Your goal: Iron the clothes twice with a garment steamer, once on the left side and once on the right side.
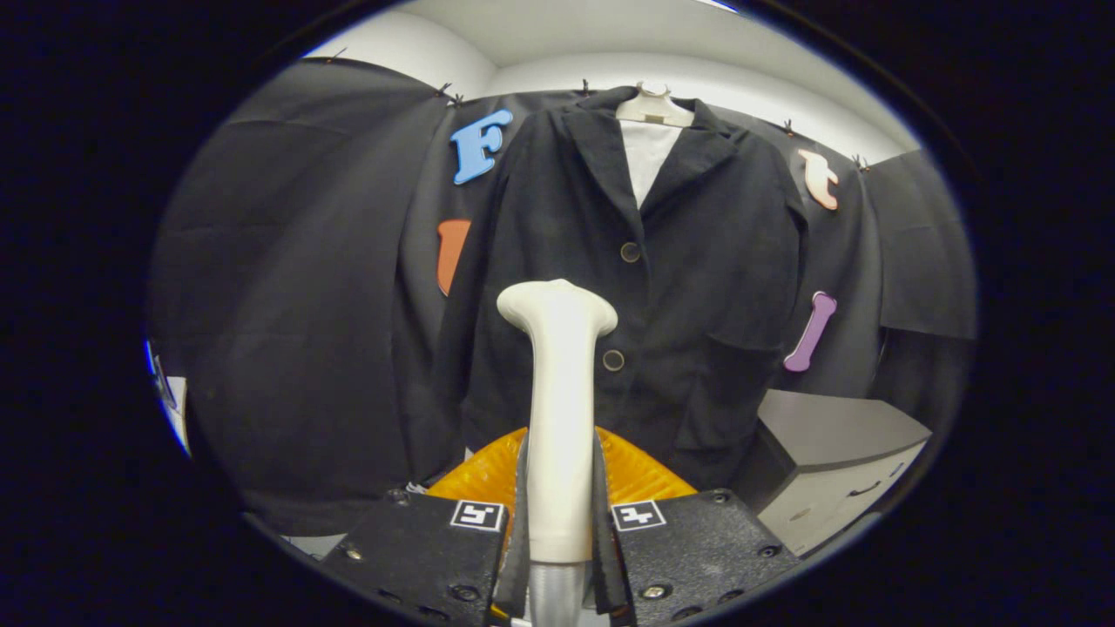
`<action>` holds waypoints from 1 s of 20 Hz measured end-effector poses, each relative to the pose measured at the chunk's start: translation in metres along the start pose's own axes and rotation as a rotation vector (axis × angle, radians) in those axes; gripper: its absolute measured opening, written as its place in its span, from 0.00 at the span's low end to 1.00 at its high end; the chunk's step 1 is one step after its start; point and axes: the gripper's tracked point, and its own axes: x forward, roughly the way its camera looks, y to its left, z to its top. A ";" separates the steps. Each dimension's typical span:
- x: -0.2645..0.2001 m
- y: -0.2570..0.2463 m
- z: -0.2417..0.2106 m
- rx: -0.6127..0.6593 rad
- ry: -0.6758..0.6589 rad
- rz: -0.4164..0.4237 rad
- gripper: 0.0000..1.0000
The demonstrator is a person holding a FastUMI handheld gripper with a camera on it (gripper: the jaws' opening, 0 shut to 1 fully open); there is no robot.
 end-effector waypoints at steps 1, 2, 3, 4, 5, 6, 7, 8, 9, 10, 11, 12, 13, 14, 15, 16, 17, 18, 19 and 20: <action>0.000 0.002 -0.006 -0.005 0.007 0.005 0.32; 0.000 0.003 -0.011 -0.017 0.015 0.007 0.32; -0.001 0.003 -0.017 -0.024 0.021 0.008 0.32; -0.001 0.003 -0.021 -0.032 0.027 0.010 0.32; -0.001 0.005 -0.025 -0.038 0.036 0.015 0.32; -0.002 0.008 -0.031 -0.042 0.049 0.021 0.32; -0.003 0.009 -0.036 -0.046 0.061 0.026 0.32; -0.005 0.011 -0.042 -0.051 0.071 0.031 0.32; -0.006 0.012 -0.049 -0.055 0.083 0.036 0.32; -0.006 0.012 -0.055 -0.058 0.096 0.041 0.32; -0.007 0.012 -0.061 -0.064 0.109 0.043 0.32; -0.007 0.012 -0.066 -0.067 0.118 0.043 0.32; -0.007 0.012 -0.070 -0.073 0.126 0.043 0.32; -0.006 0.011 -0.072 -0.077 0.130 0.044 0.32; -0.007 0.011 -0.075 -0.083 0.134 0.044 0.32; -0.007 0.011 -0.077 -0.088 0.138 0.044 0.32; -0.008 0.012 -0.081 -0.094 0.142 0.044 0.32; -0.007 0.012 -0.082 -0.099 0.146 0.043 0.32; -0.007 0.012 -0.085 -0.103 0.149 0.041 0.32; -0.006 0.011 -0.087 -0.106 0.153 0.039 0.32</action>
